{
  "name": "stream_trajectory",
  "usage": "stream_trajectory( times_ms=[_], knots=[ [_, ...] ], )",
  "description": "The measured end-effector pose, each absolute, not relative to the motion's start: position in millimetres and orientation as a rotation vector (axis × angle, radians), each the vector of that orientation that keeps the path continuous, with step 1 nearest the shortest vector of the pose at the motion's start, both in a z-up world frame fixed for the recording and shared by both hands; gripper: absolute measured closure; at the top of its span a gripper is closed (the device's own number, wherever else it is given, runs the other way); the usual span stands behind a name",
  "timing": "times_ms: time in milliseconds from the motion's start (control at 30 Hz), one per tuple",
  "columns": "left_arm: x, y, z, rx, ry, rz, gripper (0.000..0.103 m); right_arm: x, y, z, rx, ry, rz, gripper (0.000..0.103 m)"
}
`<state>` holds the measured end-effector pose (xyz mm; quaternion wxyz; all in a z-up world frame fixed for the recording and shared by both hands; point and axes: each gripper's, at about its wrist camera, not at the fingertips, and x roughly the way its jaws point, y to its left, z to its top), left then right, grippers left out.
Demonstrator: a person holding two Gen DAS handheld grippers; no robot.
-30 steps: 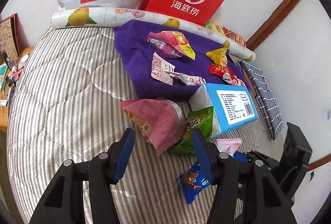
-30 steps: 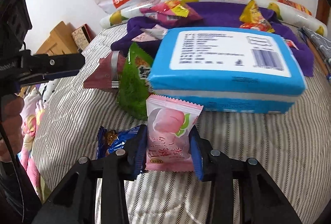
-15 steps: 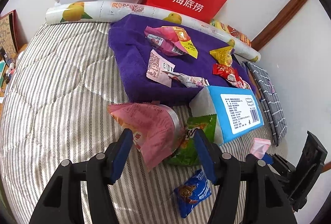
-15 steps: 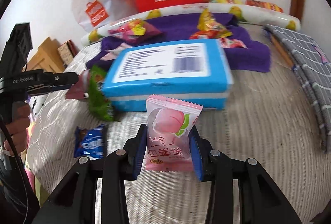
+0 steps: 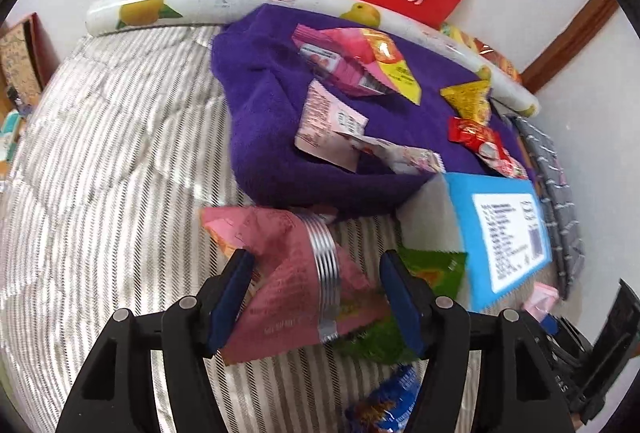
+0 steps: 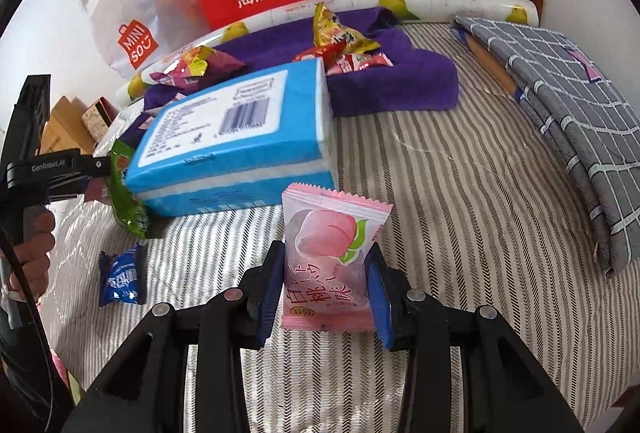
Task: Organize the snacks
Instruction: 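Lift the peach packet with the right tool while the left tool grasps the clipped pink bag, then carry the peach packet and clipped pink bag over the purple towel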
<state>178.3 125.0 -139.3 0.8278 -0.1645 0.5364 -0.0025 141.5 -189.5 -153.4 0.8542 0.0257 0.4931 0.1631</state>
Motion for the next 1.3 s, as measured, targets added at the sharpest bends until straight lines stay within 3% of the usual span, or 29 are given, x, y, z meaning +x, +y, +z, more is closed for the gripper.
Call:
stream_trajectory(
  times_ms=[133, 367, 867, 1300],
  knots=[
    [179, 127, -143, -0.35, 1.139, 0.013, 0.039, 140, -189, -156, 0.052, 1.033, 0.344, 0.064],
    [165, 138, -139, -0.403, 1.113, -0.022, 0.052, 139, -188, -155, 0.043, 1.031, 0.34, 0.064],
    [108, 137, -115, -0.375, 1.091, -0.054, 0.053, 113, -183, -139, 0.028, 0.993, 0.323, 0.064],
    [73, 86, -74, -0.332, 1.039, -0.177, 0.053, 90, -190, -98, 0.045, 0.901, 0.334, 0.064]
  ],
)
